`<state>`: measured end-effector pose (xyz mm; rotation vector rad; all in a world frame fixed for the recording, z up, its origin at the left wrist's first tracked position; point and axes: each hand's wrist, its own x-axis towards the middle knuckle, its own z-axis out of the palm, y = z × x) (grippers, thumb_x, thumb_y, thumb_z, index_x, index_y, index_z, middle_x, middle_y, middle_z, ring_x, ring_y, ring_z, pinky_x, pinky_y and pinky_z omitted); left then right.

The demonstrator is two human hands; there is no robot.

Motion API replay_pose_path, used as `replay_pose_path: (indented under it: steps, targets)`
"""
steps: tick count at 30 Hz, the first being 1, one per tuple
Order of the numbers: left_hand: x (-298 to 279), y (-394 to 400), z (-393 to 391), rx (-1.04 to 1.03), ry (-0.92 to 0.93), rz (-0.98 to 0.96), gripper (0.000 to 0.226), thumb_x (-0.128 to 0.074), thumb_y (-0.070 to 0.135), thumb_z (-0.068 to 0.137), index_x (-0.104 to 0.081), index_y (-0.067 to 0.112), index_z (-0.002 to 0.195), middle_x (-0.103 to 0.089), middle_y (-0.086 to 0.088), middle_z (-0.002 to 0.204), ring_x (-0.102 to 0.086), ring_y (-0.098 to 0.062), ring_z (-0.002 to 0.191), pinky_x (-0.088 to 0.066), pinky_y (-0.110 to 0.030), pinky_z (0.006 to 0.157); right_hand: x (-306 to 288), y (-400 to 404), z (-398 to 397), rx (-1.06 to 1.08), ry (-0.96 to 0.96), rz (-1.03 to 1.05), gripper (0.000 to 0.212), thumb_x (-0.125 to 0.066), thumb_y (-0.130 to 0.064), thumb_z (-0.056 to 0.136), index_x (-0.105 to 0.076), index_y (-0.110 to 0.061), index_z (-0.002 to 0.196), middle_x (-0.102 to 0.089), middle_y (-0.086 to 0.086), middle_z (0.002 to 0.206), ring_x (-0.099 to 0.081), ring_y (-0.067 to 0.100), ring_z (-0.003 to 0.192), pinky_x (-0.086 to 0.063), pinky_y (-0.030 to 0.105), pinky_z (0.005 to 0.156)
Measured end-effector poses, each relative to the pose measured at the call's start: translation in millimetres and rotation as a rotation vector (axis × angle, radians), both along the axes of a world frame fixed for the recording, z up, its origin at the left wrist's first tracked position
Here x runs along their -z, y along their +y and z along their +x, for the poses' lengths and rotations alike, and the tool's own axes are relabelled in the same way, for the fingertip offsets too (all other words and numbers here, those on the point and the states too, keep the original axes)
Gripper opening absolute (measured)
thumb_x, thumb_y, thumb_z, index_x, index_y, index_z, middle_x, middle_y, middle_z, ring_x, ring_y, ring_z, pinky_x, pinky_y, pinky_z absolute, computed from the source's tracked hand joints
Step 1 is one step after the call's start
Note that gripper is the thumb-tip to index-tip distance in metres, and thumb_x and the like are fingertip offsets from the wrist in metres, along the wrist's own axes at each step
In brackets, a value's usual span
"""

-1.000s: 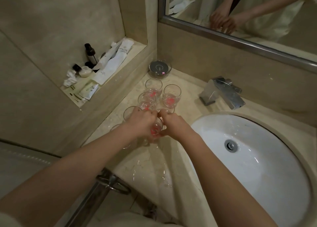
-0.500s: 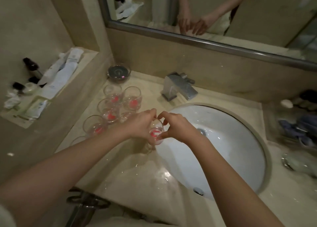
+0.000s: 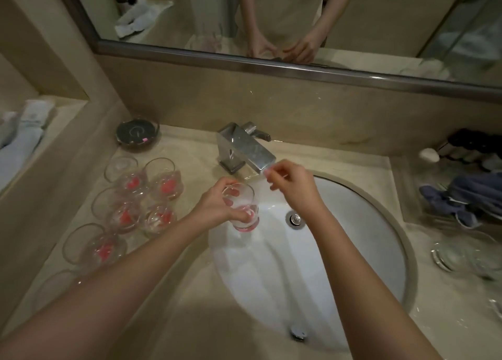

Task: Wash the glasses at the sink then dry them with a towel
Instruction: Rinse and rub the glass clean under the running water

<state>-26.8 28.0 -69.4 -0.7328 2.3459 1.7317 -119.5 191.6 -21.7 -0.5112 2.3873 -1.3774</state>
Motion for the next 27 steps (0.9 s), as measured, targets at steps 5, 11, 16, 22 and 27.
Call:
replay_pose_path:
  steps: [5,11,16,22,27]
  targets:
    - [7.8,7.9,-12.3,-0.110,-0.027,0.238,0.080,-0.091,0.024,0.039,-0.058,0.028,0.112,-0.065,0.003,0.106,-0.063,-0.006,0.094,-0.046,-0.008,0.068,11.7,-23.4,-49.4,0.357,-0.017,-0.179,0.011,-0.058,-0.021,0.094,-0.064,-0.013,0.090,-0.066,0.002,0.080,-0.063,0.017,0.074,-0.054,0.039,0.078]
    - [18.9,17.8,-20.1,-0.228,-0.082,0.455,0.088,-0.088,0.028,0.034,-0.053,0.022,0.115,-0.069,0.004,0.115,-0.066,-0.007,0.096,-0.045,-0.022,0.073,21.1,-57.1,-77.9,0.220,-0.090,-0.159,0.026,-0.065,-0.023,0.091,-0.069,-0.011,0.113,-0.064,-0.004,0.096,-0.060,0.013,0.093,-0.052,0.040,0.091]
    - [24.2,21.1,-24.4,-0.276,-0.100,0.634,0.082,-0.087,0.022,0.037,-0.057,0.021,0.114,-0.065,-0.005,0.121,-0.064,-0.023,0.113,-0.057,-0.037,0.073,26.7,-62.1,-83.5,0.193,-0.036,-0.183,0.019,-0.062,-0.016,0.093,-0.073,-0.010,0.107,-0.069,-0.004,0.095,-0.057,0.002,0.080,-0.050,0.029,0.081]
    - [31.7,28.1,-26.4,-0.232,-0.121,0.629,0.082,-0.088,0.024,0.038,-0.059,0.025,0.115,-0.067,-0.001,0.119,-0.064,-0.021,0.111,-0.056,-0.042,0.084,34.6,-64.5,-87.5,0.225,-0.003,-0.194,0.018,-0.060,-0.016,0.094,-0.074,-0.012,0.105,-0.065,-0.015,0.083,-0.055,-0.007,0.074,-0.047,0.025,0.078]
    - [31.8,29.5,-28.8,-0.234,-0.123,0.586,0.077,-0.087,0.023,0.045,-0.059,0.030,0.117,-0.068,0.006,0.116,-0.064,-0.015,0.109,-0.053,-0.043,0.091,34.9,-66.9,-91.4,0.243,-0.025,-0.210,0.018,-0.060,-0.015,0.094,-0.073,-0.010,0.106,-0.059,-0.020,0.074,-0.053,-0.006,0.070,-0.047,0.027,0.080]
